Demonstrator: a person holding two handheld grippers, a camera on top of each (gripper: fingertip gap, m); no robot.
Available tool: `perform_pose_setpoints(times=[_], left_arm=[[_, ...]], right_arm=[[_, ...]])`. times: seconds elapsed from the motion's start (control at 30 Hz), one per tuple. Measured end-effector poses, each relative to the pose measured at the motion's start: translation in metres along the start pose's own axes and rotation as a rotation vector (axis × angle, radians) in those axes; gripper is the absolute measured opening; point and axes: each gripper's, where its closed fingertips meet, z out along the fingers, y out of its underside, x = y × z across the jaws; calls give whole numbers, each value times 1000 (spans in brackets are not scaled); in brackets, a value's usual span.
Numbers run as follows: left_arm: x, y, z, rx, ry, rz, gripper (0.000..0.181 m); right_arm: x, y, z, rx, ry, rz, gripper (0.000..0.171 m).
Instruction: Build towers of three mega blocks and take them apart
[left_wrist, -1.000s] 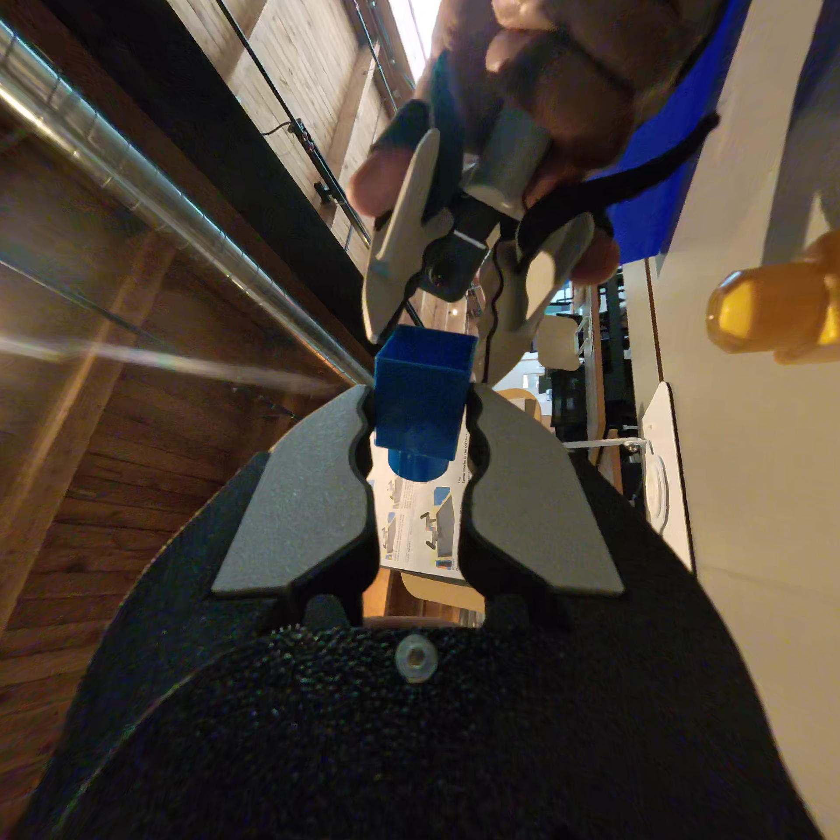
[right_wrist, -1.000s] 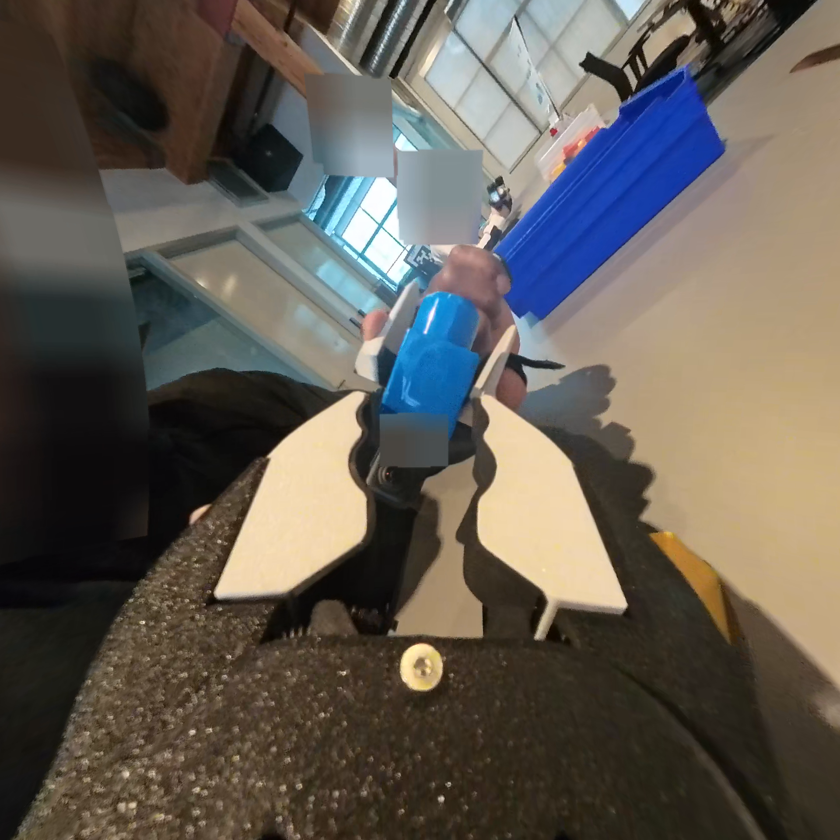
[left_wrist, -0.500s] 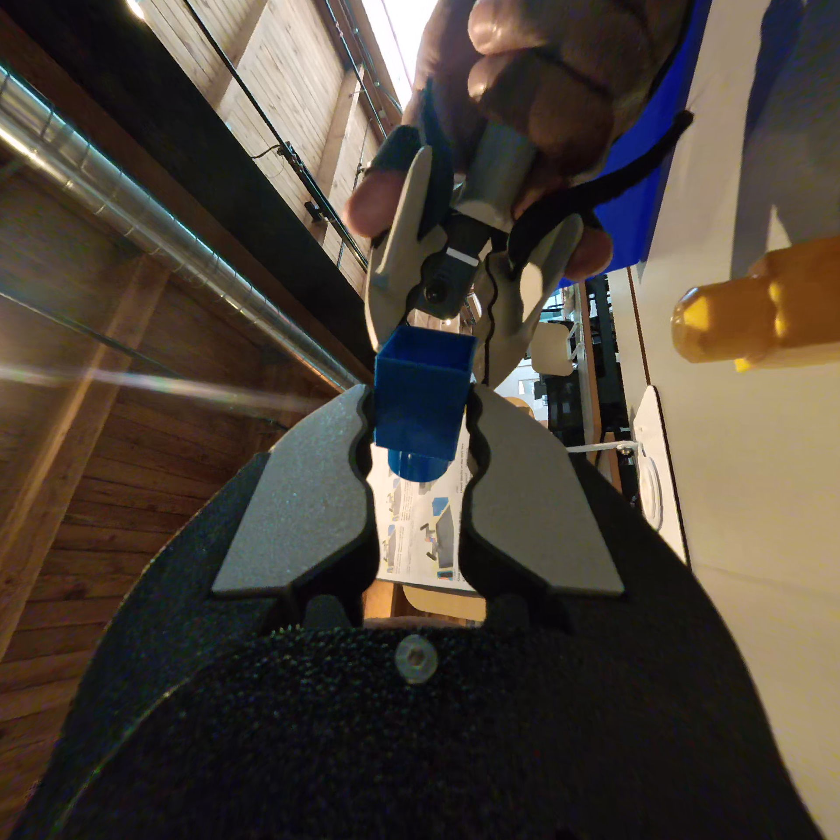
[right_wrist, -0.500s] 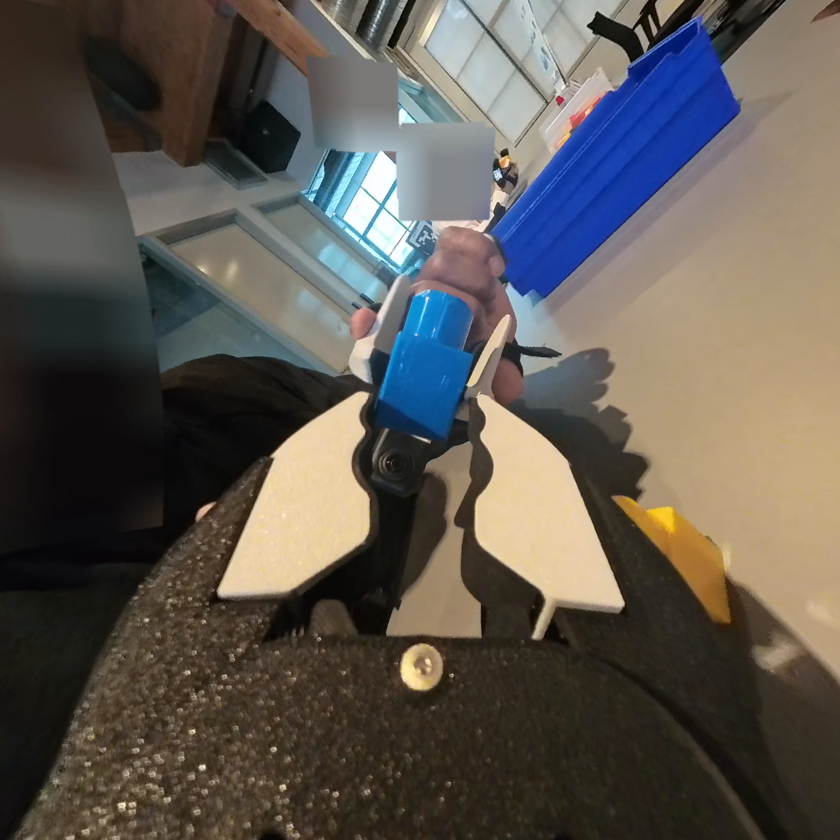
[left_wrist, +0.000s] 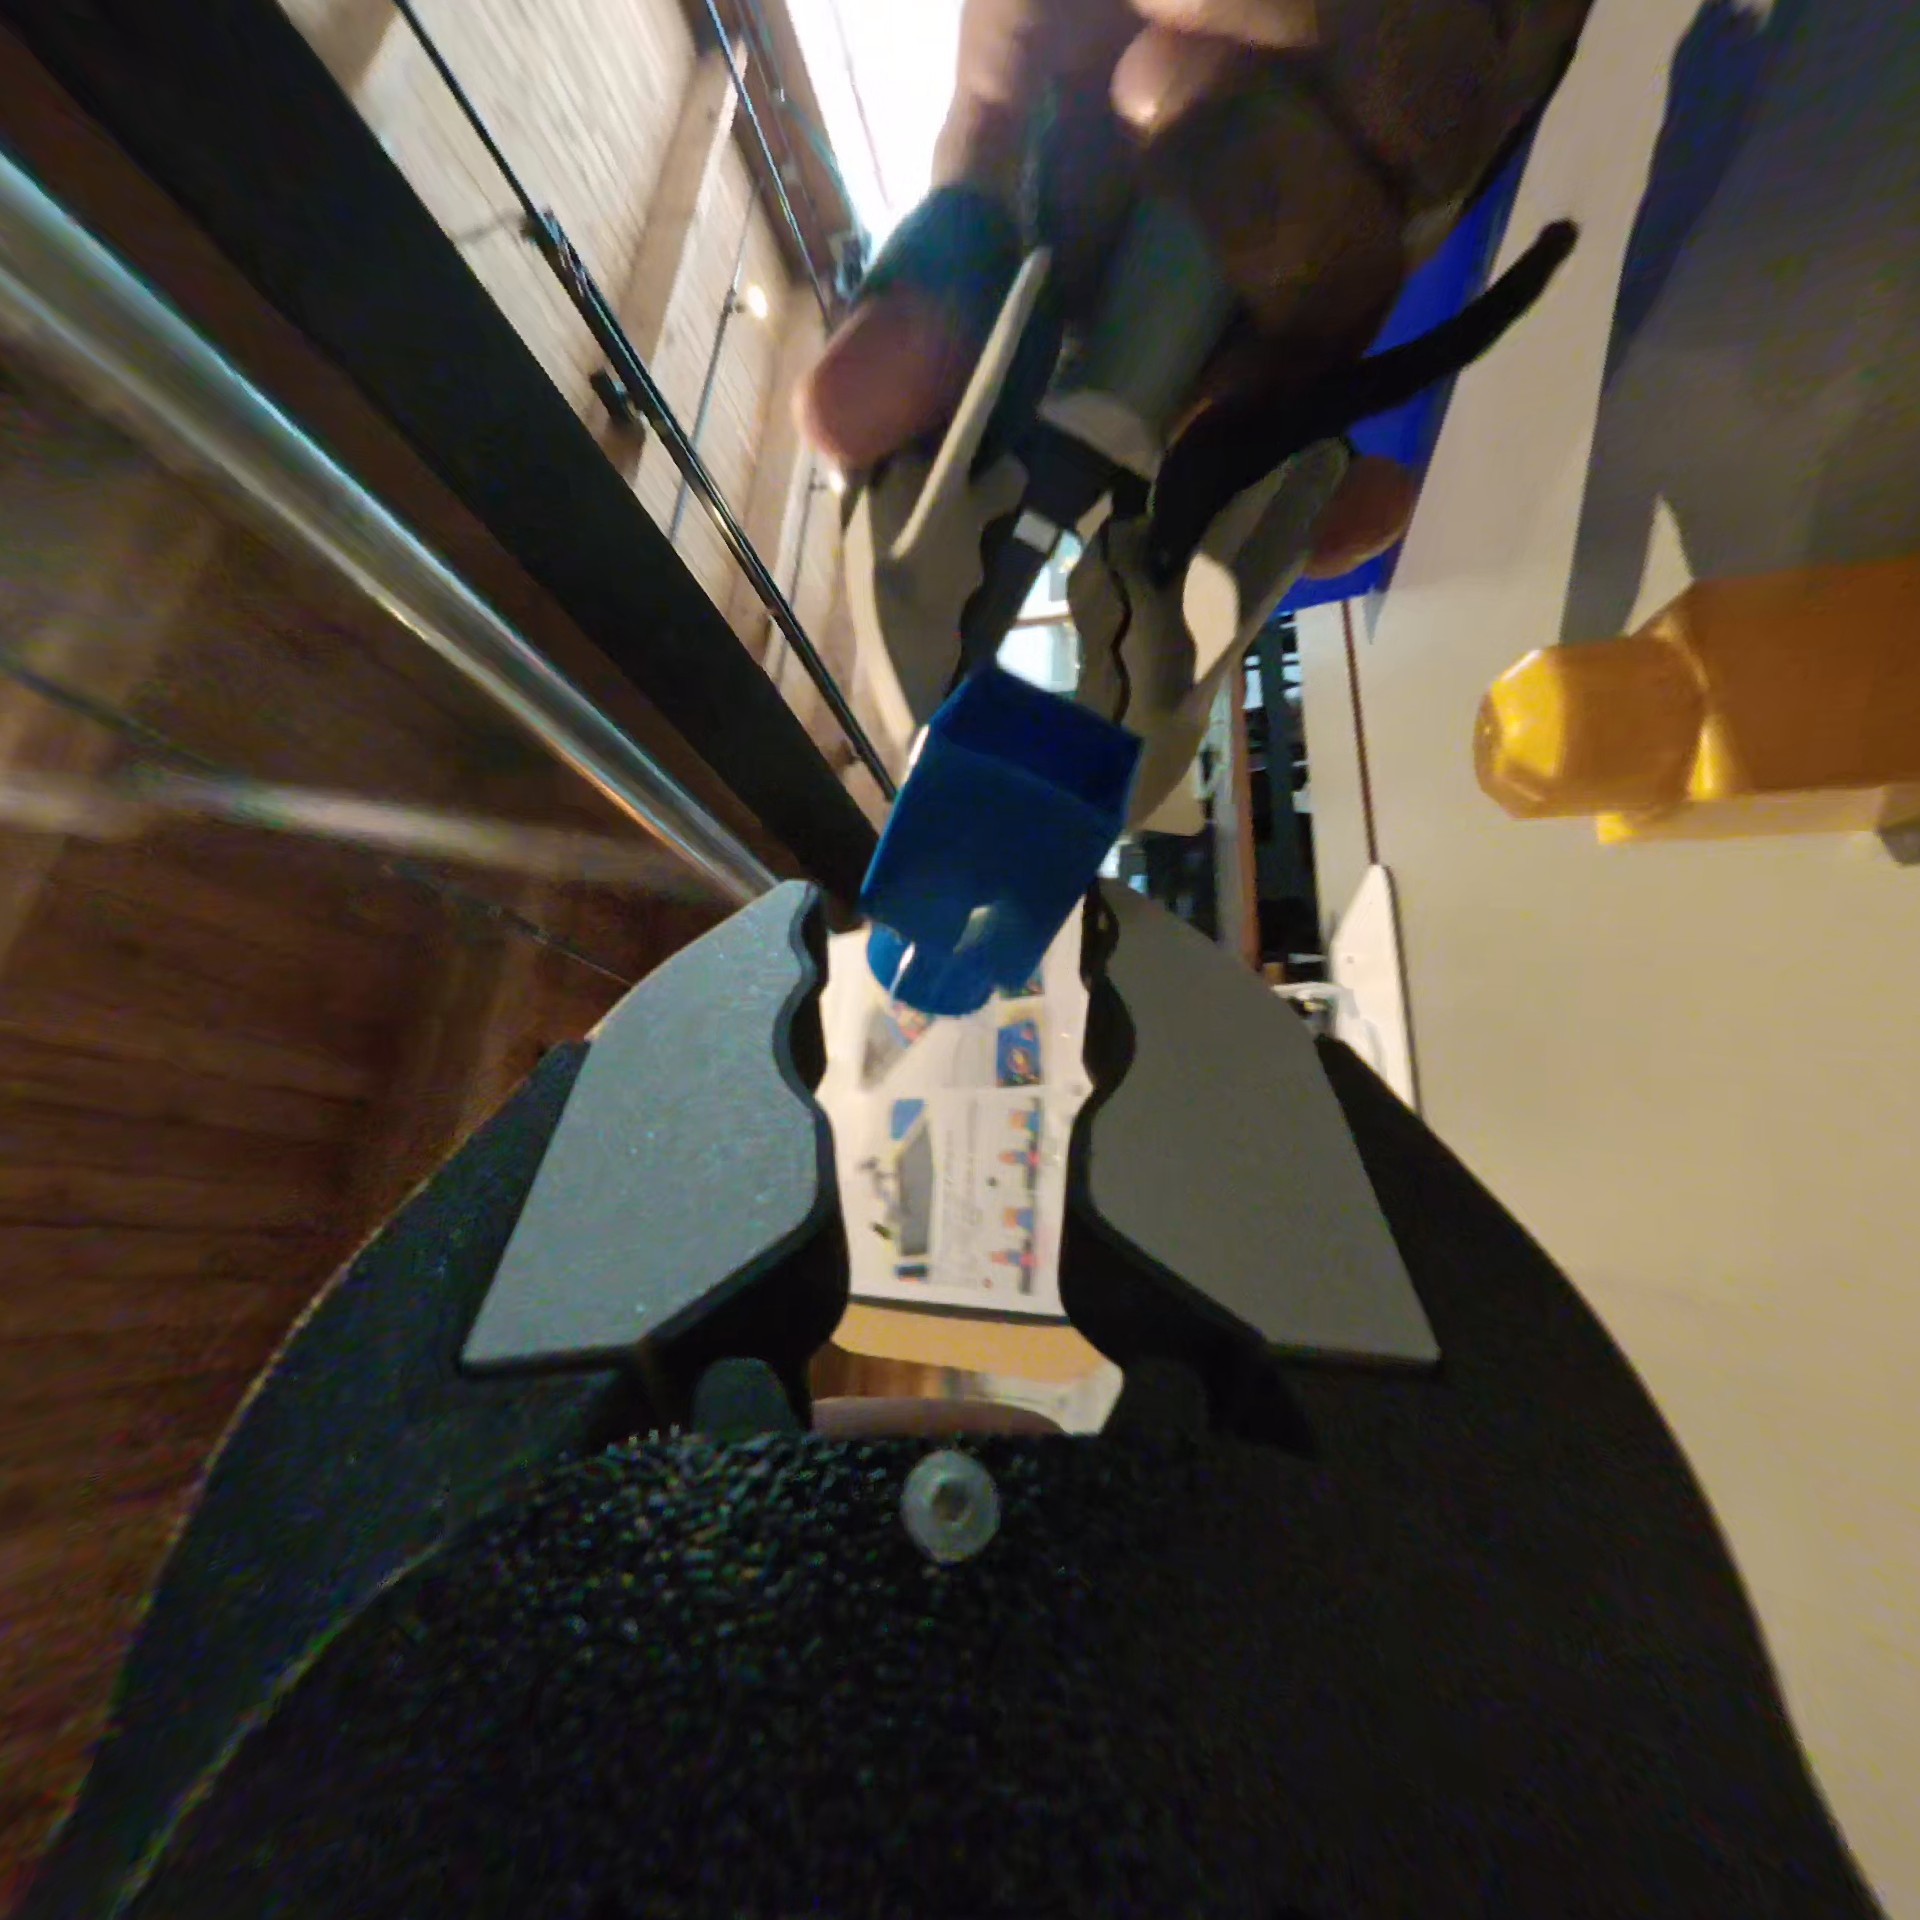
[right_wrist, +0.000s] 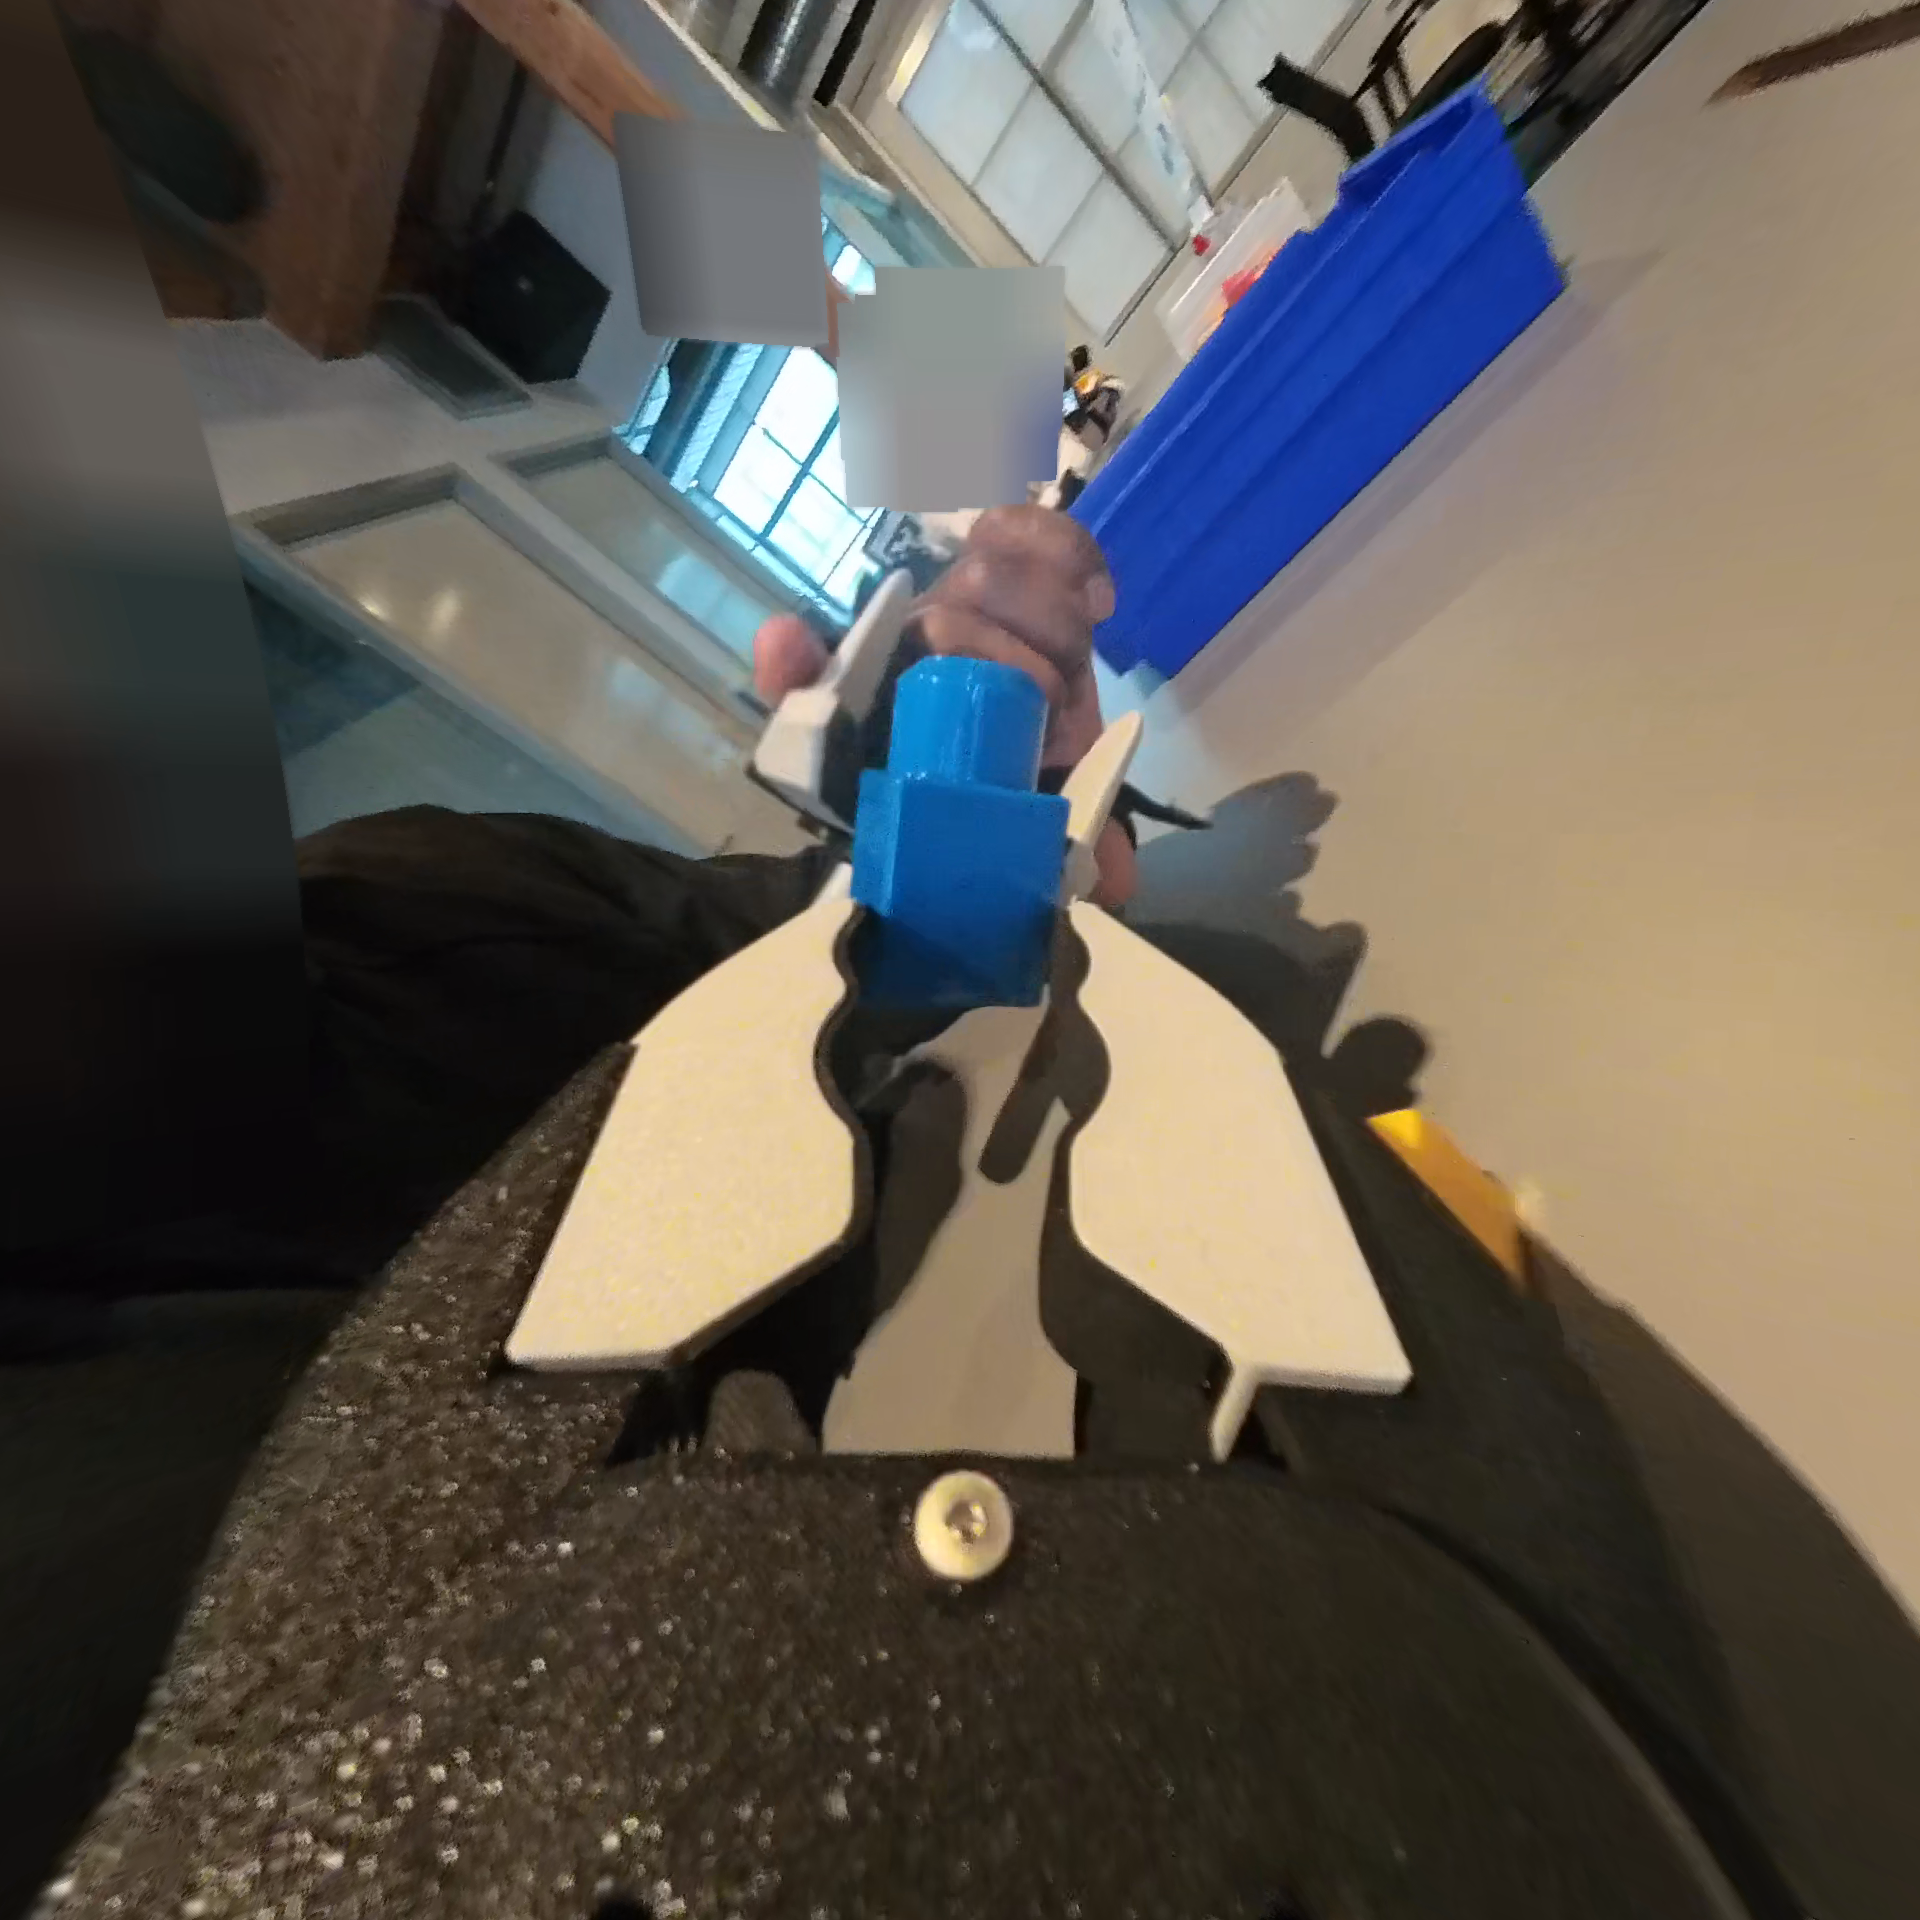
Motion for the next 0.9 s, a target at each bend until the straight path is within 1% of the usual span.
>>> perform_pose_setpoints(times=[0.13, 0.2, 0.27, 0.33, 0.43, 0.47, 0.53, 0.6, 0.67, 0.7, 0.73, 0.77, 0.8, 0.9], left_arm=[[3, 19, 0, -40, 54, -210, 45], [11, 26, 1, -57, 112, -371, 45], [20, 28, 2, -55, 201, -638, 47], [24, 25, 3, -30, 303, -984, 51], [7, 21, 9, 36, 321, -1510, 55], [2, 21, 12, 57, 321, -1653, 55], [-2, 18, 15, 102, 339, -1865, 56], [-3, 11, 16, 143, 375, -1990, 57], [-3, 4, 17, 181, 407, -2056, 58], [-4, 1, 17, 194, 413, -2078, 57], [-4, 0, 17, 206, 417, -2089, 51], [-5, -3, 16, 223, 420, -2091, 40], [-5, -4, 16, 237, 423, -2082, 35], [0, -7, 14, 233, 444, -1982, 34]], right_arm=[[-3, -13, -7, 63, 23, -87, 34], [-2, -19, -11, 89, 74, -186, 33], [-2, -28, -17, 131, 136, -290, 33], [1, -35, -24, 164, 225, -398, 33], [4, -38, -28, 171, 327, -567, 34], [3, -36, -27, 163, 339, -612, 34], [1, -33, -22, 156, 353, -695, 34], [-2, -29, -17, 148, 357, -758, 33], [-2, -25, -12, 129, 362, -793, 33], [-2, -23, -10, 123, 365, -805, 34], [-1, -21, -9, 116, 369, -814, 34], [1, -20, -7, 107, 377, -818, 34], [2, -19, -7, 98, 381, -822, 34], [6, -13, -7, 52, 389, -833, 34]])
